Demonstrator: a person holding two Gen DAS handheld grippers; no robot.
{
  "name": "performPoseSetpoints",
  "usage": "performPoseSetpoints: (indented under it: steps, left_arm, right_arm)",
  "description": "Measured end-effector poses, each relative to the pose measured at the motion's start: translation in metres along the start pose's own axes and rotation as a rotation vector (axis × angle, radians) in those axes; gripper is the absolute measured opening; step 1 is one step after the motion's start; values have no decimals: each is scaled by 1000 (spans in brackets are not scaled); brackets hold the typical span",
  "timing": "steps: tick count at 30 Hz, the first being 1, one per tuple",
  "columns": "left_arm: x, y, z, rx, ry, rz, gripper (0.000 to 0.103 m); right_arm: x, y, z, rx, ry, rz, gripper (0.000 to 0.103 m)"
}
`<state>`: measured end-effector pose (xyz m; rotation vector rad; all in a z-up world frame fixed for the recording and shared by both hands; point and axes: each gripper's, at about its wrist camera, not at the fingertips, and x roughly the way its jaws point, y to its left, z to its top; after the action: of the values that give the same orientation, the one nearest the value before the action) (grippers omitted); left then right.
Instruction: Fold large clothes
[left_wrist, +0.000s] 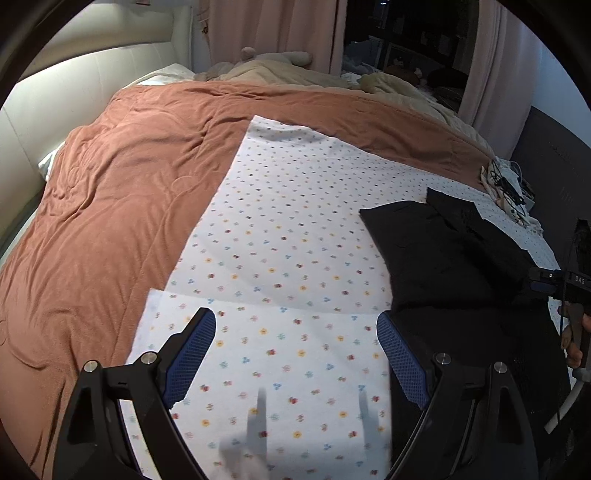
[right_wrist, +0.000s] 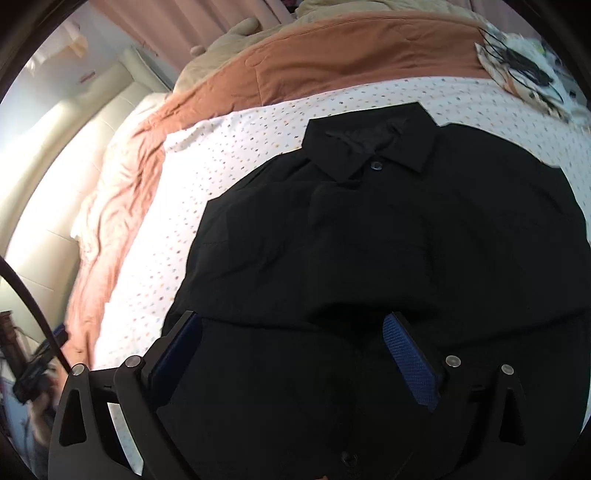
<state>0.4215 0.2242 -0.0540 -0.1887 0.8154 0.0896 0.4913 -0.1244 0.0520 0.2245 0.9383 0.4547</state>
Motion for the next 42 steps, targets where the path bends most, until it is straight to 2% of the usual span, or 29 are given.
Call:
performPoseSetpoints:
  steps: [3,13,23,25,29,34,36,42]
  left_arm:
    - [5,-34,6,41,2,-36,90]
    - [30,-159,14,210,39,-133,91]
    - [75,-268,6,348,121,-183,91]
    - [86,-286,3,366,144,-193,91]
    - [105,-314,-5,418,179,-196,91]
    - [132,-337,-13,466,211,-154,91]
    - [140,-339,-13,461,210,-126,91]
    - [157,-330,-4,439,208,-67,91]
  right_arm:
    - [-27,-28,-5,30,-36,-8,98]
    - [-89,-126,-12,123,-102,-151,98]
    - [-84,-164,-48,180,-84,-275,98]
    - [-84,-170,-71,180,-76,-290,96]
    - [-73,-186,-79,173,-44,-328,89]
    - [-56,-202,-73,167,-16,-340,84]
    - [-47,-206,-68,159,-13,-344,78]
    - [-23,-209,-48,126,-1,-389,70]
